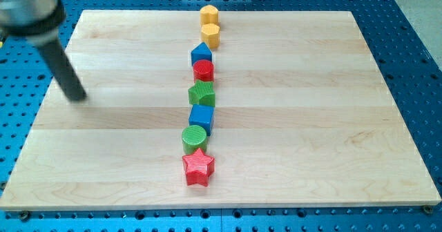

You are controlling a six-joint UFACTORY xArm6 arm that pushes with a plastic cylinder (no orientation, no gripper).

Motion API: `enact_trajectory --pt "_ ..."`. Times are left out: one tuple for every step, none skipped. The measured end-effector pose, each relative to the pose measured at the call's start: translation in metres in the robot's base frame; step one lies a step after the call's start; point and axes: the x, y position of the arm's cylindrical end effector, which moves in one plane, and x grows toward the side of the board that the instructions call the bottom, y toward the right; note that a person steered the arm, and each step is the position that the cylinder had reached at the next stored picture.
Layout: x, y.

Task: Slide the yellow heart to the right of the hexagon

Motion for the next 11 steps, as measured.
enact_trajectory --pt "-0.112 0.023" --pt "-0.163 0.083" --pt "-0.189 0.166" --pt "-0.187 0.247" --pt "-0.141 0.297" --pt "-0.128 0.364" --pt "-0.142 0.374" --pt "-0.12 0.35" --pt "-0.084 0.338" --pt "-0.12 0.337" --pt "-0.089 0.305"
